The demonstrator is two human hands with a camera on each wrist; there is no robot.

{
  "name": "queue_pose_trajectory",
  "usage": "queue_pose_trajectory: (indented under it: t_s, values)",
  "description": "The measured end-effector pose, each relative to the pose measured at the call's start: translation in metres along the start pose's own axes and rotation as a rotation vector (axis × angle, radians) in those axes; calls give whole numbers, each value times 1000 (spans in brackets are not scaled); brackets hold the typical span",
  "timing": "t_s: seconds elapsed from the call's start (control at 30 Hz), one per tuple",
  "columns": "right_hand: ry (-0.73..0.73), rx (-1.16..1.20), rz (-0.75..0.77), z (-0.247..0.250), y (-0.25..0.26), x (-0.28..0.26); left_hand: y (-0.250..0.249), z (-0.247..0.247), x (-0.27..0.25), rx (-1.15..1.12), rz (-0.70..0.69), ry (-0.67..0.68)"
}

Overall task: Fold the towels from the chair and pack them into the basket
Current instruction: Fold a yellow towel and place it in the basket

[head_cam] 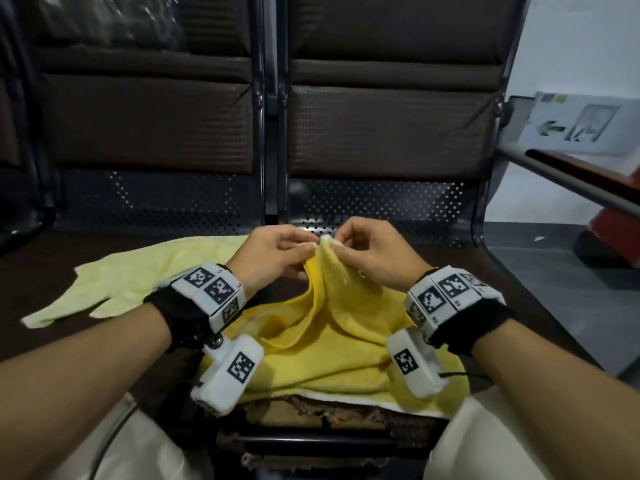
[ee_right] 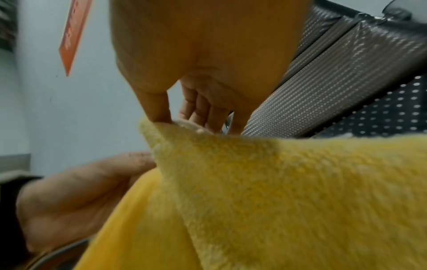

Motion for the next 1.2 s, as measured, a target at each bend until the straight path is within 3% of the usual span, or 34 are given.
queue_pose_trajectory:
  t_s: [0.43,0.53,0.7,0.83,0.9,1.03,1.2]
  values:
    - [-79,-116,-51,-11,-7,-1,-5,-3,-7,-93,110,79]
    - [-92,-98,-37,-11,-8,-1,-4,-1,-8,11,44,114]
    - [85,-61,-63,-15,-7,-4,-10,9,-3,242,-88,14]
    - [370,-569,11,-4,-19,-6,-18,21,-2,281,-117,-15]
    - [298,-664,-47,7,-23,-4,-19,27,-2,340,-143,-29]
    - [-37,-619,-5,21,-14,3,-28,28,-5,493,-244,-88]
    - [-140,-725,126,30,-1,1,-42,25,-12,646,-384,-131]
Point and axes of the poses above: each hand's wrist, its own x-axis towards the middle knuckle, its own z-axis out of the back of the hand, y = z × x, the point moved 4 cm from there along x, towards the middle knuckle, and after that the axes turned 10 degrees about -y, right-handed, at the moved point
